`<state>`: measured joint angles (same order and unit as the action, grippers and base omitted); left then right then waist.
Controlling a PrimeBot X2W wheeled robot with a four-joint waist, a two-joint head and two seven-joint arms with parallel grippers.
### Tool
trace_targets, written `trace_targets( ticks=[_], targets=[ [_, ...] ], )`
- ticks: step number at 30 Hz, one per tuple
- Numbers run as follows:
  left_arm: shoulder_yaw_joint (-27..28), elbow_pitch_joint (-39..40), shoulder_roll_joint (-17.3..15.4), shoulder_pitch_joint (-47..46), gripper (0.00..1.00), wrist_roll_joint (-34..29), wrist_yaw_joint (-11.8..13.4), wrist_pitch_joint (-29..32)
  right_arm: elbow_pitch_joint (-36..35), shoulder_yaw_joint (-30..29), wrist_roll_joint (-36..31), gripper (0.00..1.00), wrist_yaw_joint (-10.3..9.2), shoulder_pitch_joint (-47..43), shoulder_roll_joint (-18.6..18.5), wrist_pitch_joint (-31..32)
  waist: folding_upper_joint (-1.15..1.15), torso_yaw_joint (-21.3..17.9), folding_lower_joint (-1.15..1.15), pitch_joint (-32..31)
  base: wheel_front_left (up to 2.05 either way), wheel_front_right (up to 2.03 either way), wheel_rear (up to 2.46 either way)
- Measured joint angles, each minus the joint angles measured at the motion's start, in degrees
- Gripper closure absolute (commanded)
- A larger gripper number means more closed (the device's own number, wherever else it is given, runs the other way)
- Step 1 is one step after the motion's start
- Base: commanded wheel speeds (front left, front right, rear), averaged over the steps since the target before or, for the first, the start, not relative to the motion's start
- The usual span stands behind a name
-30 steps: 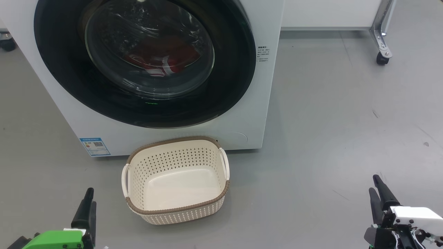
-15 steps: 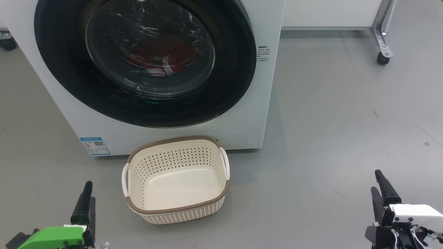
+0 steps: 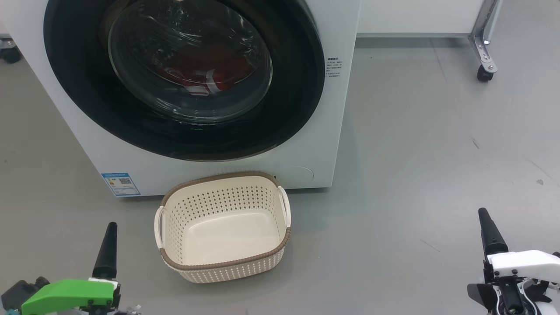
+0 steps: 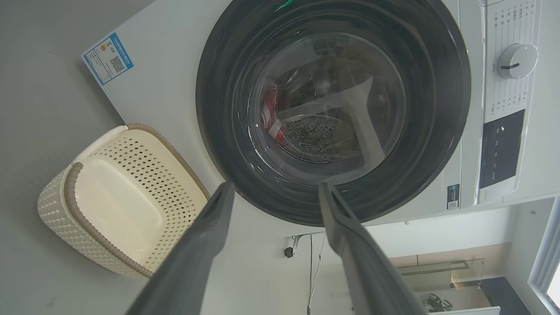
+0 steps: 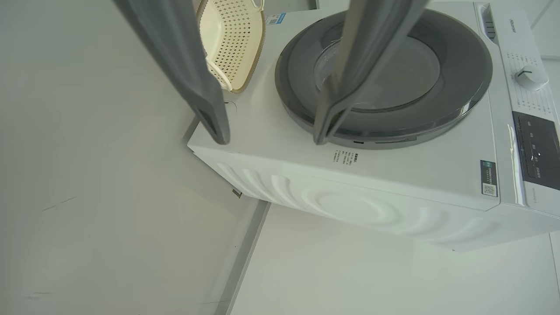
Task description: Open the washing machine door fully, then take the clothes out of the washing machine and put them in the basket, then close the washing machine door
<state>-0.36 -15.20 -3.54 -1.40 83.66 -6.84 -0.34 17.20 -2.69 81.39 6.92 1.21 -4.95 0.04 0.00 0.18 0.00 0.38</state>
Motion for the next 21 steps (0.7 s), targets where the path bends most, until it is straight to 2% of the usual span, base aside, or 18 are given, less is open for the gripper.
trace_targets(
  ticks=[9,21],
  targets=[
    [-1.6,0.6,-1.6,-0.6,0.00,-8.0,0.1,-1.8,0.0,2.4,-8.3,0.00,-0.62,0.8,-1.9,-1.7,0.00,0.0,0.00,0.0,0.00,0.00,0.00],
    [-4.2,1.4,-2.6,-1.6,0.00,-20.0,2.4,-3.9,0.2,6.5,-19.6,0.00,-3.04,1.9,-3.6,-4.0,0.00,0.1,0.00,-0.1,0.00,0.00,0.00]
  ],
)
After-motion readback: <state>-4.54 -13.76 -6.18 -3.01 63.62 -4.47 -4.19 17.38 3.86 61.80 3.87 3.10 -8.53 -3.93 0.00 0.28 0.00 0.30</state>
